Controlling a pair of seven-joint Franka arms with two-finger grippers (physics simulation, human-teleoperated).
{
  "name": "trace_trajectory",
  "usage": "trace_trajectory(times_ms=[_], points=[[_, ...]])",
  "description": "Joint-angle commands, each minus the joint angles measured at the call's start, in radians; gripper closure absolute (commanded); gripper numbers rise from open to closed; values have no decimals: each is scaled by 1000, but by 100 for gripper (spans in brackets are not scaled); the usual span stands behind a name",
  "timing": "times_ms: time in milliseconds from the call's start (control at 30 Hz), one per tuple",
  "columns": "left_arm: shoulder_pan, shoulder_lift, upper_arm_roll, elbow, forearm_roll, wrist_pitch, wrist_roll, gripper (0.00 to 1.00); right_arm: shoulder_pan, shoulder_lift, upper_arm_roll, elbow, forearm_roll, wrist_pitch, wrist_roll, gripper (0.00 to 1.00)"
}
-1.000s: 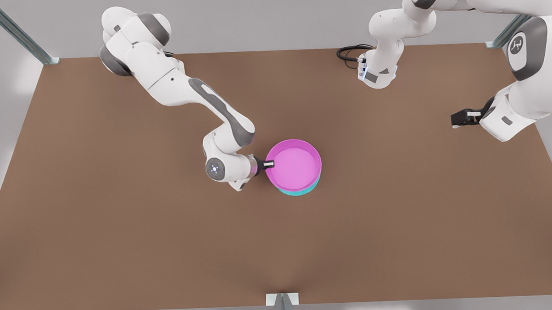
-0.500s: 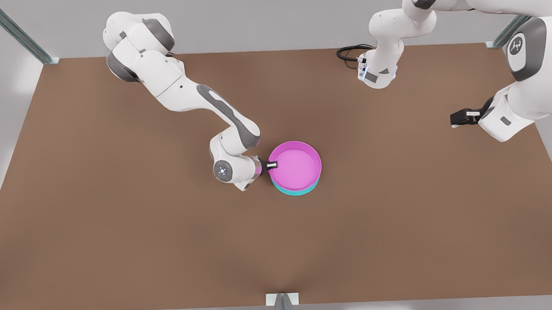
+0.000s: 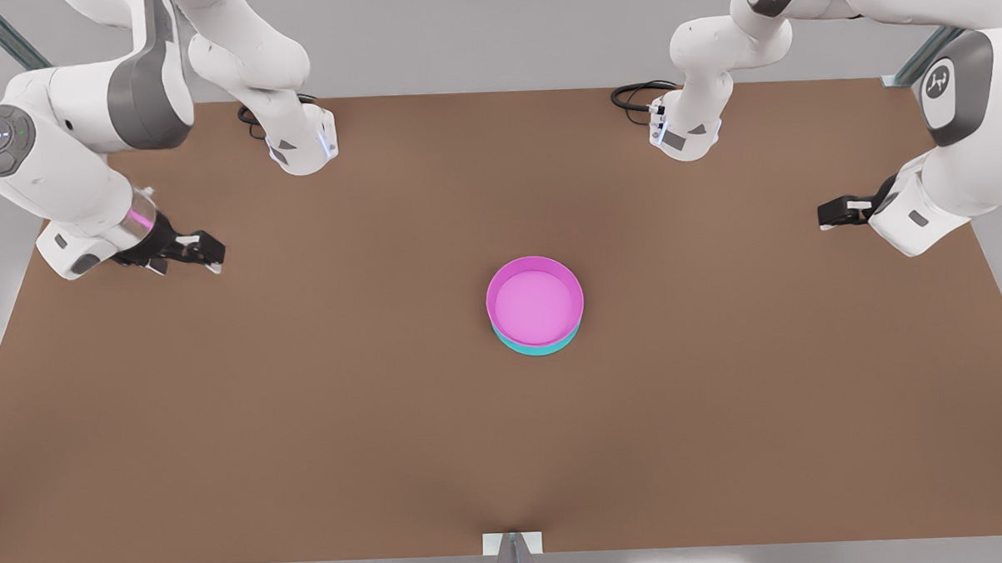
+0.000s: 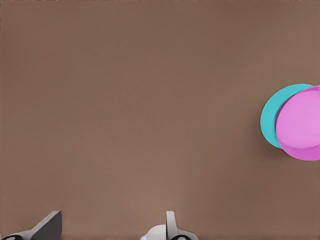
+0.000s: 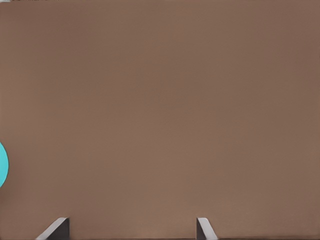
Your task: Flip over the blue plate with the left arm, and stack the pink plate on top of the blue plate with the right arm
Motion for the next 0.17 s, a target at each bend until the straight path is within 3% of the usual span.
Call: trace_trajectory(times_ms=[0,133], points=[[0,0,0,0,0,0,0,0,22,4,0,5,-1,0,3,0],[0,0,0,2,0,-6,0,0,-48,42,-6,8,-1,3,11,0]])
